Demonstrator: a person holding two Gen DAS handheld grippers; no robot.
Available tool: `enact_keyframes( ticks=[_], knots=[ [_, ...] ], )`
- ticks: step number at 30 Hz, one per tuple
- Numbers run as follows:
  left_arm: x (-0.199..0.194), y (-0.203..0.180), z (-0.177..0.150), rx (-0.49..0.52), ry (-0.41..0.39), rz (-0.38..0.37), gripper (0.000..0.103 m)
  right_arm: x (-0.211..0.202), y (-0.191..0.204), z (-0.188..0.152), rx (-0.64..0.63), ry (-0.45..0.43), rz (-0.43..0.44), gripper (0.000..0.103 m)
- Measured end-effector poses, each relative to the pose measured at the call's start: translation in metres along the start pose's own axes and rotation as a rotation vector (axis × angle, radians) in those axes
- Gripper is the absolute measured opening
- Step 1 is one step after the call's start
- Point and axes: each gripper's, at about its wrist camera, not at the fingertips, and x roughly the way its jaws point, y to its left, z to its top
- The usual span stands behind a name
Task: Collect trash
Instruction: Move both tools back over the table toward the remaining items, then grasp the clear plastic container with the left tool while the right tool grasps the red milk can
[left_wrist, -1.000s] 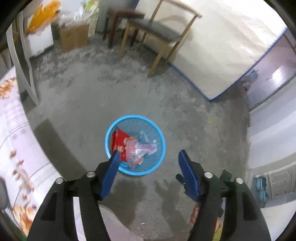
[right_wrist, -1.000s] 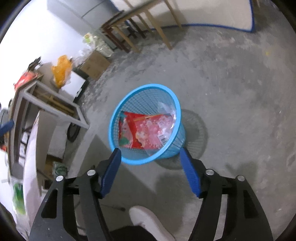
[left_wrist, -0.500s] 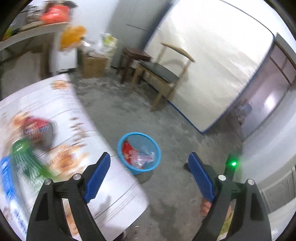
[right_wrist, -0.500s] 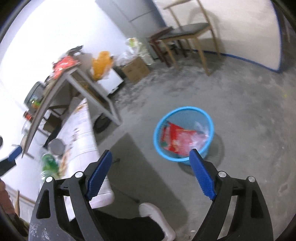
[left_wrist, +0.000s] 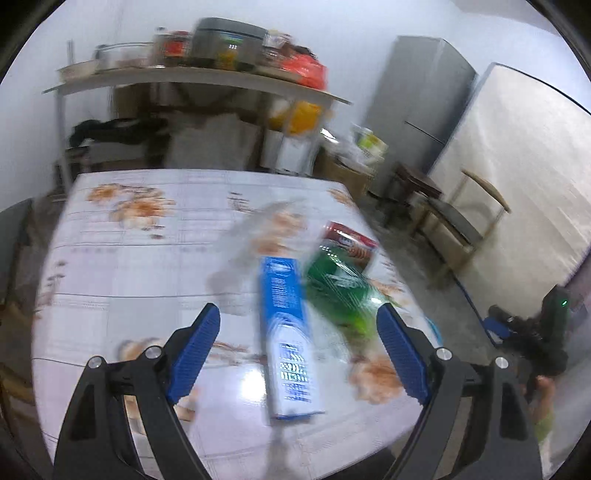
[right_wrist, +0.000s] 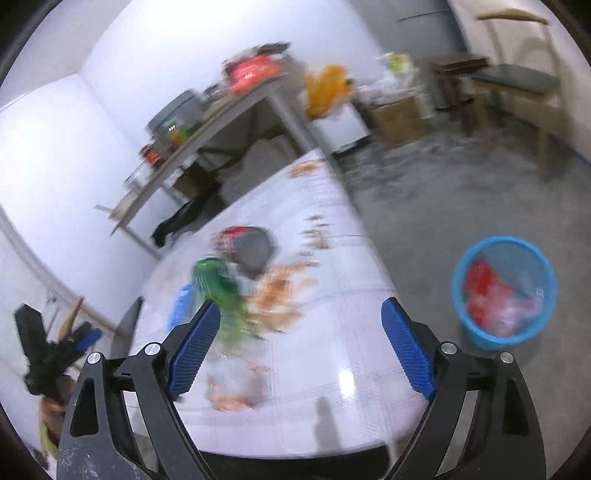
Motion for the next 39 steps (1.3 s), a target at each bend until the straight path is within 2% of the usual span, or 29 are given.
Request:
enact_keyframes(
  ticks=[5, 9, 14, 18, 20, 24, 28, 31, 34, 36, 38, 39],
  knots=[
    [0.014, 0.028, 0.005, -0.039, -0.012, 0.007, 0.084, 0.044, 0.06, 0.029, -0.131, 0.046, 0.044, 0.09],
    [0.037, 0.042, 0.013, -0.053, -0.002, 0.012, 0.084, 0.088, 0.107, 0.06, -0.331, 0.096, 0.027, 0.093],
    [0.046, 0.047, 0.025, -0.026, -0.018, 0.044, 0.084, 0.145, 0.15, 0.085, -0.548, 0.218, -0.003, 0.093],
    [0.062, 0.041, 0.047, 0.052, -0.023, 0.063, 0.084, 0.206, 0.169, 0.09, -0.662, 0.378, -0.065, 0.093],
    [0.076, 0.036, 0.058, 0.111, -0.002, 0.075, 0.084, 0.229, 0.17, 0.092, -0.669, 0.428, -0.11, 0.093],
    [0.117, 0.017, 0.078, 0.289, 0.098, 0.107, 0.083, 0.265, 0.166, 0.091, -0.665, 0.536, -0.186, 0.091],
    [0.151, 0.001, 0.08, 0.435, 0.171, 0.12, 0.073, 0.282, 0.155, 0.092, -0.622, 0.598, -0.206, 0.089],
    [0.17, 0.001, 0.079, 0.468, 0.216, 0.143, 0.06, 0.291, 0.147, 0.092, -0.588, 0.631, -0.213, 0.084],
    [0.185, 0.012, 0.083, 0.431, 0.248, 0.148, 0.047, 0.293, 0.139, 0.095, -0.538, 0.656, -0.198, 0.079],
    [0.19, 0.019, 0.087, 0.405, 0.257, 0.154, 0.041, 0.293, 0.136, 0.098, -0.514, 0.665, -0.181, 0.074],
    [0.193, 0.027, 0.088, 0.396, 0.262, 0.154, 0.029, 0.294, 0.134, 0.099, -0.505, 0.674, -0.169, 0.062],
    [0.195, 0.031, 0.089, 0.389, 0.268, 0.156, 0.027, 0.294, 0.134, 0.099, -0.505, 0.676, -0.168, 0.062]
  ],
)
